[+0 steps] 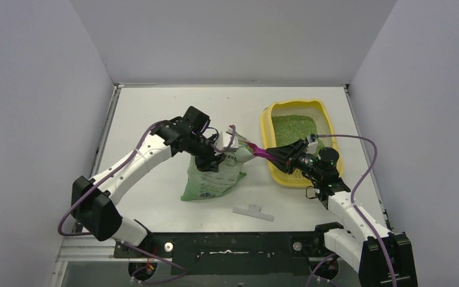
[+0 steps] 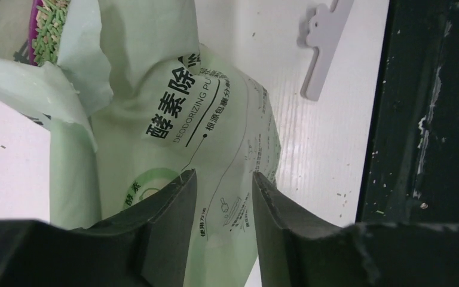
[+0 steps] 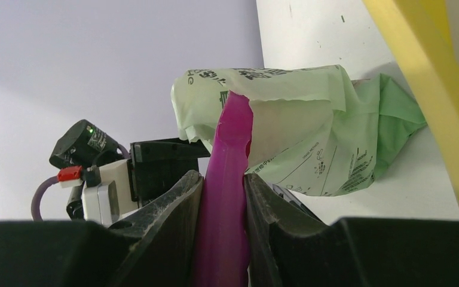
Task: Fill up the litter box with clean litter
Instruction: 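Scoop the cat litter from the cat litter bag.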
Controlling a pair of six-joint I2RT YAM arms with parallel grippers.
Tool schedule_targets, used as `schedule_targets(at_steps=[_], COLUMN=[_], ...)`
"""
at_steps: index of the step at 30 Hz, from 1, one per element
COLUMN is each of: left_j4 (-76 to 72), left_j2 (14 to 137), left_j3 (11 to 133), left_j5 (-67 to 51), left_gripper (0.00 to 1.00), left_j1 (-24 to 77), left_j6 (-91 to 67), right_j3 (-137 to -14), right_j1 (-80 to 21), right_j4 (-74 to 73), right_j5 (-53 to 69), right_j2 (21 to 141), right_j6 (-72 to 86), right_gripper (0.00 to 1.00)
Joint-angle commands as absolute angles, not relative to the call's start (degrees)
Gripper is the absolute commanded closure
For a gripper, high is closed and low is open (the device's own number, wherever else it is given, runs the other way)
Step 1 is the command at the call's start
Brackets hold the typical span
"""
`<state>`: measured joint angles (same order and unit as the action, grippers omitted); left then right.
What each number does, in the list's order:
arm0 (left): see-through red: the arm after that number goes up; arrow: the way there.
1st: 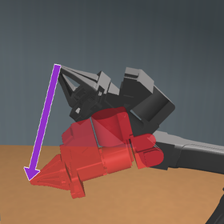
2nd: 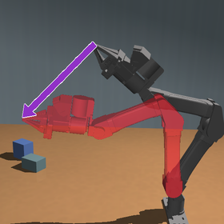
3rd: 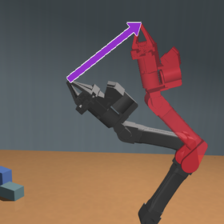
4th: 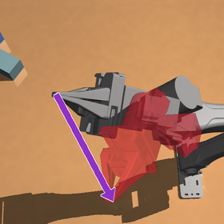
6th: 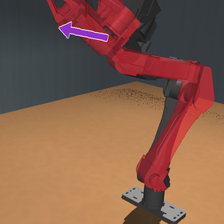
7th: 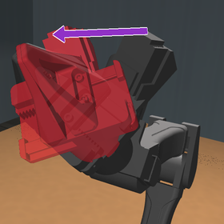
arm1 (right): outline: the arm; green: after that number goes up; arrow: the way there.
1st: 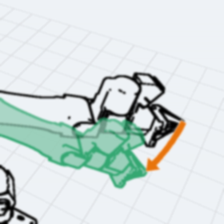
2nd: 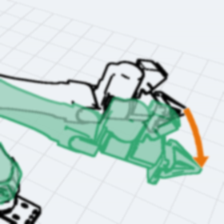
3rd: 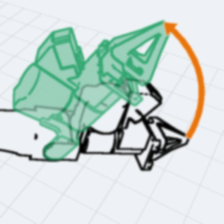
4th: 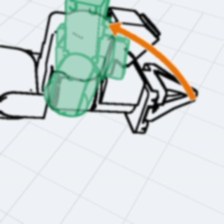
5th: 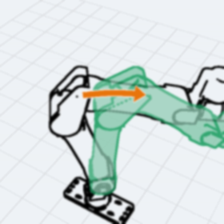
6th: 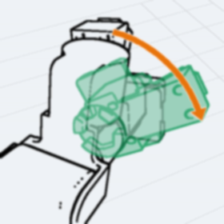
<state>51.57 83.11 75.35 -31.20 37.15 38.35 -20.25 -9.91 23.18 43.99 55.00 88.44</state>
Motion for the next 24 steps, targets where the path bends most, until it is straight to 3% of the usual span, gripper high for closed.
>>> schedule_targets(at_steps=[1, 10, 18, 24], left_j4=[55.1, 51.6, 48.2, 42.7], left_j2=[85.6, 81.9, 78.7, 76.4], left_j3=[81.2, 81.8, 79.5, 78.6], left_j5=[-26.6, -29.4, -28.7, -28.8], left_gripper=[0.67, 0.56, 0.60, 0.34], left_j1=[37.7, 38.3, 37.7, 36.1], left_j6=[37.5, 36.0, 37.2, 36.0], right_j3=[-22.7, -21.5, -21.4, -21.4], right_j1=[-10.4, -10.4, -10.5, -10.5], right_j4=[26.8, 26.2, 26.0, 25.6], right_j5=[45.6, 45.5, 45.4, 45.4], right_j2=[53.7, 53.1, 53.0, 52.4], right_j6=[88.6, 88.2, 88.1, 87.9], right_gripper=[1.00, 1.00, 1.00, 1.00])
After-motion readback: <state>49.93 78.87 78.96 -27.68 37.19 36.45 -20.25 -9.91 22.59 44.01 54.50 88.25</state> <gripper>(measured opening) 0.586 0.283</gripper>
